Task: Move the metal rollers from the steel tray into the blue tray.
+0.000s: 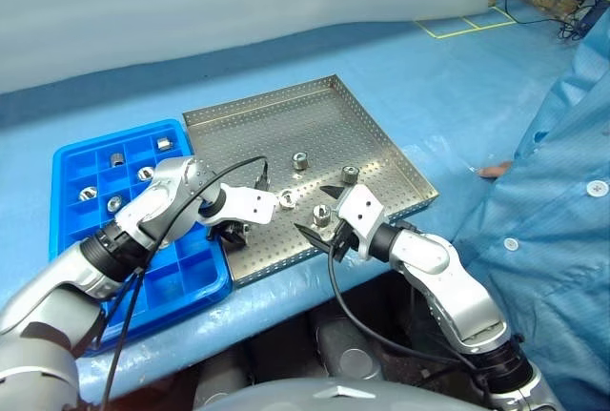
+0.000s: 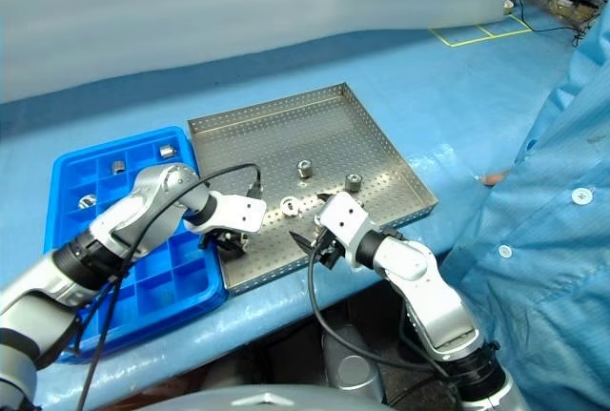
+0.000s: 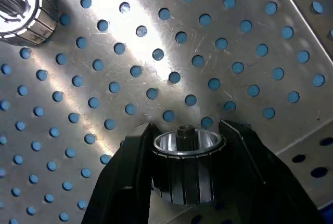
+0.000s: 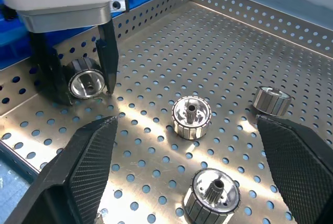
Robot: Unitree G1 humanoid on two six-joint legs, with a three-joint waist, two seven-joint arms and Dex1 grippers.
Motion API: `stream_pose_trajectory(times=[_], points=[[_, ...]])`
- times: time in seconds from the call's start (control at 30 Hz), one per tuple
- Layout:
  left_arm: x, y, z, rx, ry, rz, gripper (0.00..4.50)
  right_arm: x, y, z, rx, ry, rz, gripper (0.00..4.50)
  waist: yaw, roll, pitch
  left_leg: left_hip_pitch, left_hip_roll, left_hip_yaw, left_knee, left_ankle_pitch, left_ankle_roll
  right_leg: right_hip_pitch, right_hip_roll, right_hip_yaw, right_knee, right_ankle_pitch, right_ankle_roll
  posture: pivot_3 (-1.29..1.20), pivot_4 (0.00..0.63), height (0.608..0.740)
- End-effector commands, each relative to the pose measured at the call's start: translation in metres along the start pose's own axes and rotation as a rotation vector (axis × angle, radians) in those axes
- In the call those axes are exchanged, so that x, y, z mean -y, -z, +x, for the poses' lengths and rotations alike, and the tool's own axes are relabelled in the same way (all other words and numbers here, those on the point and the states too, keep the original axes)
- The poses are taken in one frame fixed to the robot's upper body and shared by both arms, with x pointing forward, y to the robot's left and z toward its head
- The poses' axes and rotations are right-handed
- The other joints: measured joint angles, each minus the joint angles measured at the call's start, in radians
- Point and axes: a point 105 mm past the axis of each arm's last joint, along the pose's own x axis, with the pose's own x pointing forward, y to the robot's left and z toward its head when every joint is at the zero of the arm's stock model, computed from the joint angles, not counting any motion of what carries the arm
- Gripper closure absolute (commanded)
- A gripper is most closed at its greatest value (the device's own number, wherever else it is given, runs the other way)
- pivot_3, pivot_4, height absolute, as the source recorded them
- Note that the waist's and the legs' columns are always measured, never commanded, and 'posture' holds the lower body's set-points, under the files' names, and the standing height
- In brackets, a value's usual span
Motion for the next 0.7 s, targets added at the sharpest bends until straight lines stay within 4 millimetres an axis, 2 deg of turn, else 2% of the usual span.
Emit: stream_pose_trajectory(times=[0.03,0.13,0.2,0.33,0.47,0.57,0.7], points=[[-0.024,-0.036,-0.038,0.237,-0.167,-0.105,2.79,-0.005,-0.012,0.0,0.071,-0.063,0.015,0.0,0.006,0.0,0.0,-0.001,0.0,0.0,0.0,0.0,0.0,0.0,0.0,0.0,0.0,0.0,0.001,-0.26,0.15,0.74],[-0.025,-0.049,-0.058,0.371,-0.231,-0.154,2.79,-0.015,-0.029,-0.001,0.177,-0.158,0.072,0.0,0.004,0.0,0.001,-0.002,0.0,0.0,0.0,-0.001,0.001,-0.002,0.0,0.0,0.0,0.002,0.005,-0.26,0.15,0.74],[-0.026,-0.053,-0.07,0.432,-0.311,-0.183,2.79,-0.02,-0.049,-0.002,0.3,-0.232,0.166,0.0,0.004,0.001,0.001,-0.001,0.0,0.0,-0.001,-0.001,0.001,-0.002,0.001,0.0,0.0,0.003,0.007,-0.23,0.15,0.74],[-0.02,-0.045,-0.092,0.505,-0.47,-0.286,2.79,-0.036,-0.071,-0.001,0.398,-0.388,0.207,0.0,0.008,0.001,0.001,0.001,0.001,-0.002,-0.002,-0.001,0.001,0.0,0.002,-0.001,0.0,0.003,0.007,-0.19,0.15,0.74],[0.0,-0.022,-0.105,0.476,-0.626,-0.385,2.79,-0.046,-0.062,0.01,0.302,-0.445,0.118,0.0,0.032,0.001,0.001,0.001,0.002,-0.002,-0.002,-0.001,0.001,0.0,0.001,-0.001,0.0,0.003,0.007,-0.14,0.15,0.74],[0.01,-0.004,-0.116,0.454,-0.792,-0.493,2.79,-0.042,-0.052,0.016,0.24,-0.425,0.07,0.0,0.069,0.001,0.001,0.001,0.002,-0.003,-0.002,-0.001,0.001,0.0,0.0,-0.003,0.0,0.002,0.005,-0.09,0.15,0.74],[0.037,0.028,-0.127,0.364,-0.995,-0.688,2.79,-0.033,-0.045,0.019,0.2,-0.386,0.058,0.0,0.119,-0.001,0.001,0.0,0.001,-0.003,-0.002,-0.001,0.0,0.0,-0.002,-0.002,0.0,0.0,0.002,-0.02,0.15,0.74]])
